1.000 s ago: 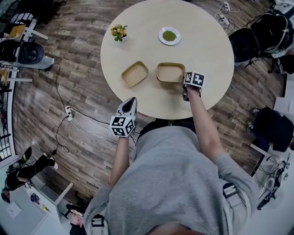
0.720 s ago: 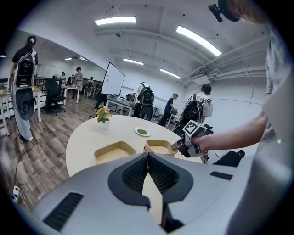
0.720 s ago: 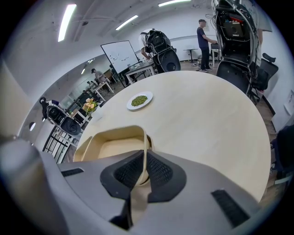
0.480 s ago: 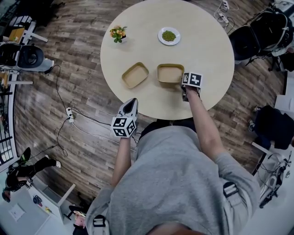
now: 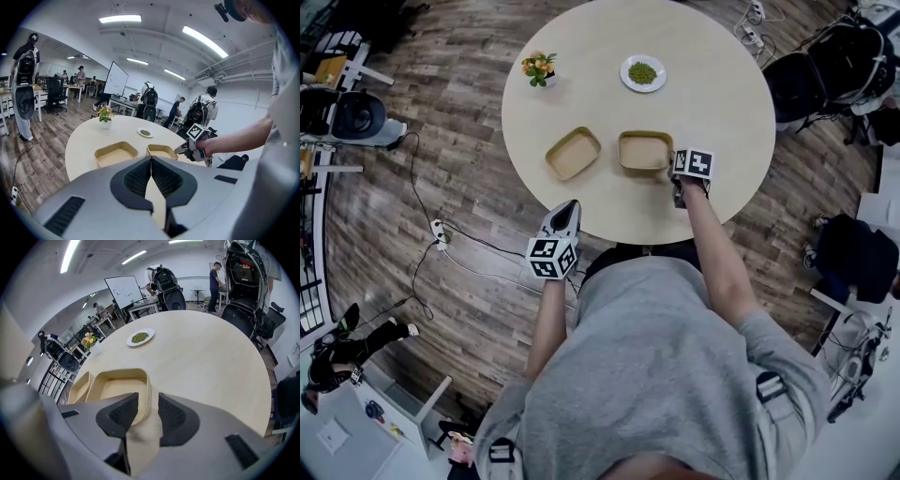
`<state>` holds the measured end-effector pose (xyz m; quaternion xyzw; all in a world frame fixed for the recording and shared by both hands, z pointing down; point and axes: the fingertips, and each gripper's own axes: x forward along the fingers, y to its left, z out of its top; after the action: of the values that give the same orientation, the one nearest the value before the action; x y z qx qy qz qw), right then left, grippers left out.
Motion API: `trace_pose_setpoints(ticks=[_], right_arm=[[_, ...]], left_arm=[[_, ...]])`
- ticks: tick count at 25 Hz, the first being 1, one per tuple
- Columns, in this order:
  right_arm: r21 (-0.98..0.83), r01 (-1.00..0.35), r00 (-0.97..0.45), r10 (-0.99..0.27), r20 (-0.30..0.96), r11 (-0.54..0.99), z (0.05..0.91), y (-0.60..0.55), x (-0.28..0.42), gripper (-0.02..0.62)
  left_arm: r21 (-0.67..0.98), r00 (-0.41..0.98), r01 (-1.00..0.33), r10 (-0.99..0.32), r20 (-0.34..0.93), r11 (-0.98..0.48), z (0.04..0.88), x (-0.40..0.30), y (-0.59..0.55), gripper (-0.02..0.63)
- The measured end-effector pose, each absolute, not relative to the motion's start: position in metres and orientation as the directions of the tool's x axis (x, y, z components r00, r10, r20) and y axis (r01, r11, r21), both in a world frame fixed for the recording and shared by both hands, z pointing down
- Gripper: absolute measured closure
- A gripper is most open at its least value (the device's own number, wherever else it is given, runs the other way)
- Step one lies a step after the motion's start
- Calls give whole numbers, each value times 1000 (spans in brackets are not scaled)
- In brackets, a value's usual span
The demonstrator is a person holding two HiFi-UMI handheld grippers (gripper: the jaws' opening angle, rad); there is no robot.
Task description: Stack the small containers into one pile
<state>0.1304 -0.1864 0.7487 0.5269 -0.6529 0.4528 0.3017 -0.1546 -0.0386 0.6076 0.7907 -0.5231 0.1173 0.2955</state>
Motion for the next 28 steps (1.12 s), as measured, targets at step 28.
trace_pose_setpoints(ticks=[28], right_arm=[[-476, -878, -462, -364, 808, 57, 757, -193, 130, 466]], left_arm=[[340, 410, -904, -752, 515, -260, 607, -127, -52, 586]])
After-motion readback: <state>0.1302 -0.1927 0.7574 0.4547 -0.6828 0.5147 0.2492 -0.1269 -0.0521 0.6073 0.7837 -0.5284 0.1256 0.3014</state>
